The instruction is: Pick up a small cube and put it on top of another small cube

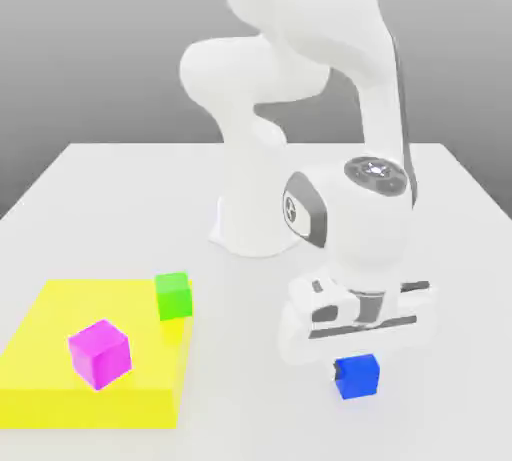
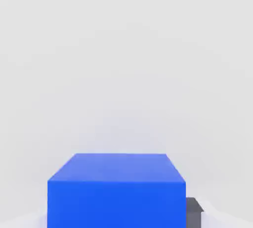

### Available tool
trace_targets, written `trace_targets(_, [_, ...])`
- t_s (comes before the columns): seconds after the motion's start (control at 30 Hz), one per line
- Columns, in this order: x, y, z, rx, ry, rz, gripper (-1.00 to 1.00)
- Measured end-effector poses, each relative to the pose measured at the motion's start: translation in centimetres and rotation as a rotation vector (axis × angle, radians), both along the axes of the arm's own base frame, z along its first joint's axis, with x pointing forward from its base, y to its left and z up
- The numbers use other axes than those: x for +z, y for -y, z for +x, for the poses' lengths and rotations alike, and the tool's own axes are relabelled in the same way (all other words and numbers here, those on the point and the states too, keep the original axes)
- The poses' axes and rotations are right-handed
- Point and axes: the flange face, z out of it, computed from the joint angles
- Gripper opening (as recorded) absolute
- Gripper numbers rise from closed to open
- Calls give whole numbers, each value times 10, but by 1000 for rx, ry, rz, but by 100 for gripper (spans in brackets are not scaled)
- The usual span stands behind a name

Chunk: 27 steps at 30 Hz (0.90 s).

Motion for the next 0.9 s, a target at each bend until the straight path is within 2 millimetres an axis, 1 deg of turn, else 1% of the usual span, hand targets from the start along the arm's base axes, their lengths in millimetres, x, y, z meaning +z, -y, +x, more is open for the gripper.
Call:
trace_targets(0.07, [16, -1, 1, -1, 0, 2, -100])
trace_targets(0.2, [55, 1, 1, -2, 0, -1, -100])
trace_targets(0.23, [63, 13, 8, -47, 1, -5, -100])
trace_targets(0.27, [72, 31, 18, -113, 1, -9, -100])
trace_targets(0.33, [90, 86, 39, -292, 2, -15, -100])
trace_targets(0.43, [119, 163, 56, -539, 2, -19, -100])
trace_targets(0.5, [139, 214, 59, -699, 1, -17, -100])
trace_targets(0.6, [172, 293, 49, -942, 0, -6, -100])
trace_targets(0.63, [175, 309, 45, -993, 0, -2, -100])
trace_targets(0.67, [170, 313, 45, -1010, -1, 0, -100])
trace_targets(0.73, [145, 317, 45, -1024, -1, 1, -100])
trace_targets(0.77, [132, 316, 45, -1024, -1, 1, 100])
trace_targets(0.9, [132, 316, 45, -1022, -1, 1, 100])
